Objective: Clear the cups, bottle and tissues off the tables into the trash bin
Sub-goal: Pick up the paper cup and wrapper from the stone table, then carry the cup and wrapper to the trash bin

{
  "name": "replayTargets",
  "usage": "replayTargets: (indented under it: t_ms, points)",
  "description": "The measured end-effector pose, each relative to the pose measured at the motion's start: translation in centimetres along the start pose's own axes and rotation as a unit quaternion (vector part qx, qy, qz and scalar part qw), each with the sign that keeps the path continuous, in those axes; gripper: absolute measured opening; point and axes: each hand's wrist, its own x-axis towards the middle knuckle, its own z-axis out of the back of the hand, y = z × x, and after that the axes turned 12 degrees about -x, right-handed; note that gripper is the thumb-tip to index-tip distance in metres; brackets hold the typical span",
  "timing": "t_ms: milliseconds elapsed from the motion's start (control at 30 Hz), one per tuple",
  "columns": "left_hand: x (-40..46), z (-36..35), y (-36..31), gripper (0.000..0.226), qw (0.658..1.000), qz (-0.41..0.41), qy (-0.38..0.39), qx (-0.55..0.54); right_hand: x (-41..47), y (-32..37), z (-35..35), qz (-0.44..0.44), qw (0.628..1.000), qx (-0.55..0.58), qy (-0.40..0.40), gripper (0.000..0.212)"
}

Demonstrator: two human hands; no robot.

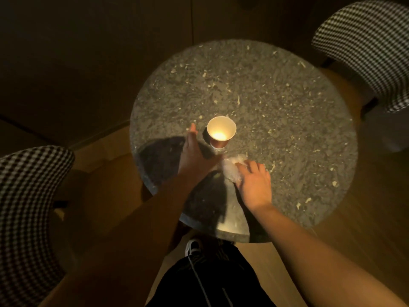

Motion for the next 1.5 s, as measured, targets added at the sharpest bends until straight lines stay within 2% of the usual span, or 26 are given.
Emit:
replayTargets:
  t_ms: [67, 167, 367, 600, 767, 933, 1067, 1233, 1400, 1500]
  points:
    - [1.3, -1.9, -0.6, 0.127, 0.998, 0.001, -0.029, -0.055, 0.9, -1.8, 0.1, -0.006, 1.0, -0.004, 0.004, 0.049]
    - [2.9, -4.0, -0.6, 0.121, 0.989, -0.002, -0.077, -0.124, 1.8, -3.5, 0.1, -0.001, 1.0, -0.003, 0.009, 0.051]
    - [4.4, -5.4, -0.3, 0.08, 0.983, 0.001, -0.113, -0.147, 2.7, -4.6, -0.1, 0.011, 0.999, 0.033, 0.0, 0.052]
    - [1.6, -1.0, 0.1, 0.076, 0.981, 0.001, -0.127, -0.148, 3.3, -4.2, 0.9, 0.033, 0.997, 0.072, 0.021, 0.048]
    - [-3.2, 4.1, 0.6, 0.078, 0.978, 0.002, -0.162, -0.13, 3.7, -1.2, 3.5, 0.099, 0.988, 0.116, -0.006, 0.04]
    - [-9.6, 6.8, 1.1, 0.072, 0.945, 0.032, -0.288, -0.155, 4.1, 4.0, 5.2, 0.214, 0.964, 0.15, -0.045, 0.033]
    - [-15.3, 7.9, 1.7, 0.068, 0.899, 0.05, -0.399, -0.175, 3.1, 8.9, 5.6, 0.316, 0.932, 0.165, -0.066, 0.028]
    - [-22.9, 8.2, 3.4, 0.067, 0.823, 0.07, -0.543, -0.151, -0.3, 15.2, 5.5, 0.471, 0.87, 0.141, -0.04, 0.031]
    - [-32.5, 7.8, 5.0, 0.064, 0.718, 0.099, -0.664, -0.184, -7.8, 21.5, 5.4, 0.616, 0.777, 0.131, -0.025, 0.03]
    - [-39.2, 7.4, 4.9, 0.061, 0.652, 0.116, -0.736, -0.14, -14.0, 24.8, 5.3, 0.696, 0.705, 0.138, -0.003, 0.034]
